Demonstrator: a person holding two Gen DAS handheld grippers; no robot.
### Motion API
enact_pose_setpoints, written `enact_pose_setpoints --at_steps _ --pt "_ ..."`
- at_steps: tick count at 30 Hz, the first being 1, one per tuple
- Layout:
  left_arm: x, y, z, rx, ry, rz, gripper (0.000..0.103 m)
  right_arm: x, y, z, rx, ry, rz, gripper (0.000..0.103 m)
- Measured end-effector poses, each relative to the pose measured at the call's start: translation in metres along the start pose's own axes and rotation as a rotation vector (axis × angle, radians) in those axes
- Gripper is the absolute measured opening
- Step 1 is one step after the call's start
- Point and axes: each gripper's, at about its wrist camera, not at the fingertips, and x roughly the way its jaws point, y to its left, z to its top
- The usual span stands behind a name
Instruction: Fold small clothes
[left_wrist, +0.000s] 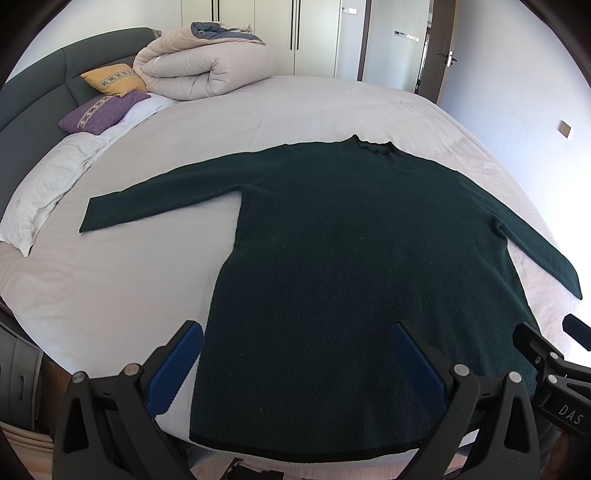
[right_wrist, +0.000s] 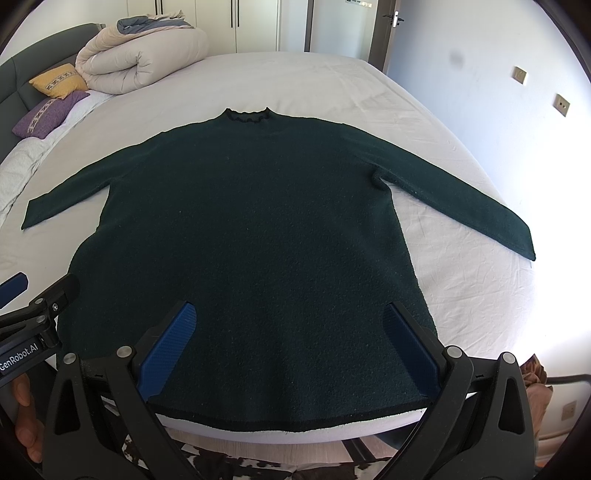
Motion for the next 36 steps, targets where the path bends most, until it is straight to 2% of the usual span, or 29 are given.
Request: enact_pose_setpoints --at_steps 30,36 --pt "0.0006 -0.0019 -0.0034 0.004 0.002 -0.004 0.103 0.0024 0.0035 -0.0016 -0.004 0.004 -0.005 0.103" --pt "0.0014 -0.0084 -0.0084 0.016 -0.020 0.011 0.103 0.0029 0.0034 -0.0019 -0.004 0.005 -0.004 0.103"
